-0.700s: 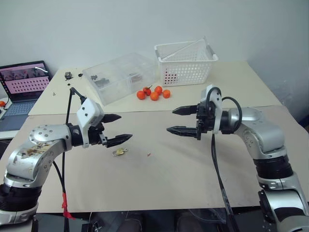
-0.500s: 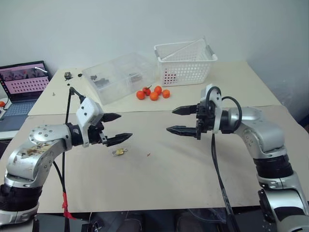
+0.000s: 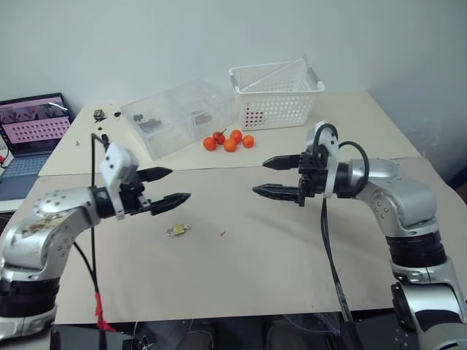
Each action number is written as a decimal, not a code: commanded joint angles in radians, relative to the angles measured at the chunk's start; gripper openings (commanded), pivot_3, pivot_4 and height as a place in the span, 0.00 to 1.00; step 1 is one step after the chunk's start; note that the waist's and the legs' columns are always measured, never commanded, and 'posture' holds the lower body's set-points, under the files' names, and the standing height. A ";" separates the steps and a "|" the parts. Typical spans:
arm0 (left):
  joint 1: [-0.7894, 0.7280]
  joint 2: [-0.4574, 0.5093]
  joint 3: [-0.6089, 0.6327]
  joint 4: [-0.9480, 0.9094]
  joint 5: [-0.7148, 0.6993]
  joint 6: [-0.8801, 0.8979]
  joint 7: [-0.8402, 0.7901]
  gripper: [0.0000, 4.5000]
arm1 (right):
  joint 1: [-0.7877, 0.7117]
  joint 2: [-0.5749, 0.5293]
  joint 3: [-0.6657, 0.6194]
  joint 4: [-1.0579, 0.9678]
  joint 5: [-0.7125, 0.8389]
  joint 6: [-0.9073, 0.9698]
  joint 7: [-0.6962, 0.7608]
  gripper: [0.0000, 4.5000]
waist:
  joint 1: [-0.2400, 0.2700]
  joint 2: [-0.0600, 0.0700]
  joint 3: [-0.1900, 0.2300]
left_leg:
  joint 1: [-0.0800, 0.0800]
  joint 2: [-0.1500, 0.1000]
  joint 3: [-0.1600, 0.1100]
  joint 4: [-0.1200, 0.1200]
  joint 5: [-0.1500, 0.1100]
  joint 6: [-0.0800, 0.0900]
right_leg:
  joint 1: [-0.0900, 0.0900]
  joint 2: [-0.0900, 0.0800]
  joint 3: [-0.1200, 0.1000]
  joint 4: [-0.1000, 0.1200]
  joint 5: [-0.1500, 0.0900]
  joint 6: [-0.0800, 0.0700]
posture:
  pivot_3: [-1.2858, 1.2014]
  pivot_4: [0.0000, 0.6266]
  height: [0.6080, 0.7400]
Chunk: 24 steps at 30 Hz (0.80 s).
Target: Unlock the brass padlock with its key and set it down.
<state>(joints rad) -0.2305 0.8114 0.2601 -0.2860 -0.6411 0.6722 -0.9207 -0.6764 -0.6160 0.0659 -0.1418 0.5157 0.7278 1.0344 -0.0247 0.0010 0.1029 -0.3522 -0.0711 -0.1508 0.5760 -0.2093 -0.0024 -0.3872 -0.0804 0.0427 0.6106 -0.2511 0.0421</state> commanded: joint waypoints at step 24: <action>-0.076 -0.085 -0.279 0.554 0.379 -0.560 -0.201 0.99 | 0.100 -0.100 0.022 -0.099 -0.048 -0.061 0.045 1.00 | 0.009 -0.001 -0.001 | -0.001 0.000 0.003 0.004 -0.002 -0.003 | 0.000 0.000 0.001 0.000 0.001 -0.001 | 0.52 0.24 1.00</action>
<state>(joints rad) -0.2790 0.7302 -0.0087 0.2258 -0.2839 0.1691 -1.1007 -0.5746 -0.7051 0.1368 -0.1803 0.4467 0.6615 1.0961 -0.0160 0.0000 0.1020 -0.3531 -0.0709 -0.1474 0.5802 -0.2116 -0.0051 -0.3873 -0.0809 0.0434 0.6109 -0.2503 0.0412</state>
